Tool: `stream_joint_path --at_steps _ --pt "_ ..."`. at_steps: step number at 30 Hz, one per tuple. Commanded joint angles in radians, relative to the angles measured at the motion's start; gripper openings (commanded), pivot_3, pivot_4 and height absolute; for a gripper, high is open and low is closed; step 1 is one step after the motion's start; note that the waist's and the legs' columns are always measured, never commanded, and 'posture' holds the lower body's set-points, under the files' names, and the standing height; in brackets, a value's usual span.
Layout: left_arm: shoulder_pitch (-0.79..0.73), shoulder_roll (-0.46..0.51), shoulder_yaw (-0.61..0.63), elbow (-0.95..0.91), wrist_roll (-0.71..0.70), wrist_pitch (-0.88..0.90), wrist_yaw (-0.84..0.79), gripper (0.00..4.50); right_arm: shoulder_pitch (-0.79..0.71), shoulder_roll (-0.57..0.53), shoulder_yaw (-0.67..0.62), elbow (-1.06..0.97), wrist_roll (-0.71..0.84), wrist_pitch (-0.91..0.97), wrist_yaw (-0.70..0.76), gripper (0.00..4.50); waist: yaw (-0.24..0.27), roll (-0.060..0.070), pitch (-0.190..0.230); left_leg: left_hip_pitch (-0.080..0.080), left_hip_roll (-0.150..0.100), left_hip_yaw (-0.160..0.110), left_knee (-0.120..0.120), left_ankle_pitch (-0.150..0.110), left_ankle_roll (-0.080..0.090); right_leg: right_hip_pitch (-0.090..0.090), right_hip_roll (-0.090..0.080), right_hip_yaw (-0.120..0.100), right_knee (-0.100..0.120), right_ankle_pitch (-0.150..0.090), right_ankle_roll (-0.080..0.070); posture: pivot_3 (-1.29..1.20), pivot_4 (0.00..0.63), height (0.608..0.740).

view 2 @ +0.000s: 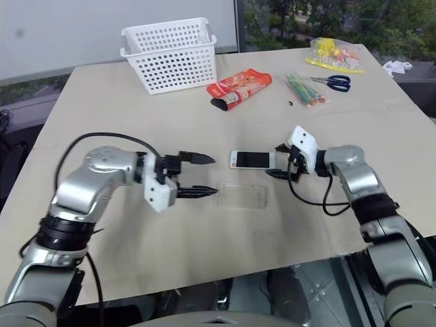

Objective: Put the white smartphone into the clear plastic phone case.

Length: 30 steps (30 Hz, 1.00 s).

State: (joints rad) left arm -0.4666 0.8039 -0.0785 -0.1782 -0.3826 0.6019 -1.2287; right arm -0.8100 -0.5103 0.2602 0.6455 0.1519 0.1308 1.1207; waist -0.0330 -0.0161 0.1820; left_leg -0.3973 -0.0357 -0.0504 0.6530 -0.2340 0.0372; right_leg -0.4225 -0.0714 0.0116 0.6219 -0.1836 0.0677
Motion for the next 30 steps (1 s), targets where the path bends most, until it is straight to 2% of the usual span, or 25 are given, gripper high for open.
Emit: stream_joint_path --at_steps 1,5,10,12,16,19,21,27,30 --pt "0.039 0.063 0.063 -0.044 -0.024 0.006 -0.006 4.46 -0.079 0.032 -0.005 0.178 -0.046 -0.115 0.051 4.5 -0.001 0.0 0.0 0.0 0.0 0.0 0.0 0.0 0.0 0.0 0.0 0.0 0.0 0.0 0.0 0.0 0.15 0.74" --pt "0.102 0.095 0.113 -0.096 -0.058 0.04 0.02 4.46 -0.145 0.072 0.016 0.333 -0.098 -0.162 0.134 4.5 -0.006 0.0 0.0 0.0 0.0 0.0 -0.001 0.0 -0.001 0.0 0.0 0.001 -0.001 0.0 0.0 0.0 0.15 0.74" --pt "0.148 0.096 0.136 -0.149 -0.088 0.072 0.056 4.46 -0.177 0.108 0.036 0.408 -0.145 -0.175 0.239 4.5 -0.008 0.0 0.0 0.001 0.0 -0.001 -0.001 0.0 -0.001 0.0 0.0 0.0 0.0 0.0 0.0 0.0 0.15 0.74" --pt "0.153 0.094 0.139 -0.154 -0.094 0.077 0.068 4.46 -0.183 0.121 0.041 0.418 -0.165 -0.184 0.248 4.5 -0.008 0.0 0.0 0.001 0.0 -0.001 -0.001 0.0 -0.001 0.0 0.0 0.0 0.001 0.0 0.0 0.0 0.15 0.74" --pt "0.159 0.1 0.134 -0.156 -0.102 0.077 0.08 4.46 -0.184 0.147 0.031 0.43 -0.204 -0.229 0.178 4.5 -0.014 0.0 0.0 0.003 0.001 -0.001 -0.001 -0.001 -0.003 0.0 0.002 0.002 0.003 0.0 -0.001 0.0 0.15 0.74" --pt "0.159 0.103 0.126 -0.151 -0.105 0.073 0.08 4.5 -0.18 0.149 0.031 0.447 -0.24 -0.245 0.123 3.69 -0.018 0.0 0.0 0.005 0.003 0.0 -0.001 -0.002 -0.004 0.0 0.003 0.003 0.004 0.0 -0.001 0.0 0.15 0.74" --pt "0.155 0.103 0.118 -0.143 -0.102 0.067 0.078 4.5 -0.172 0.144 0.038 0.45 -0.261 -0.25 0.106 2.92 -0.019 0.0 0.0 0.006 0.003 0.001 -0.001 -0.001 -0.005 0.001 0.004 0.003 0.004 0.001 -0.002 0.0 0.15 0.74" --pt "0.137 0.088 0.101 -0.11 -0.095 0.043 0.071 4.5 -0.162 0.14 0.005 0.417 -0.24 -0.228 0.118 2.91 -0.015 0.0 0.0 0.015 0.003 0.001 -0.002 -0.001 -0.005 0.009 0.004 0.004 0.004 -0.001 -0.005 0.0 0.15 0.74" --pt "0.122 0.055 0.103 -0.095 -0.115 0.037 0.076 4.5 -0.149 0.122 -0.034 0.319 -0.189 -0.188 0.164 2.81 -0.011 0.0 0.0 0.015 0.004 0.001 -0.001 -0.001 -0.005 0.009 0.004 0.004 0.004 -0.001 -0.005 0.0 0.15 0.74"
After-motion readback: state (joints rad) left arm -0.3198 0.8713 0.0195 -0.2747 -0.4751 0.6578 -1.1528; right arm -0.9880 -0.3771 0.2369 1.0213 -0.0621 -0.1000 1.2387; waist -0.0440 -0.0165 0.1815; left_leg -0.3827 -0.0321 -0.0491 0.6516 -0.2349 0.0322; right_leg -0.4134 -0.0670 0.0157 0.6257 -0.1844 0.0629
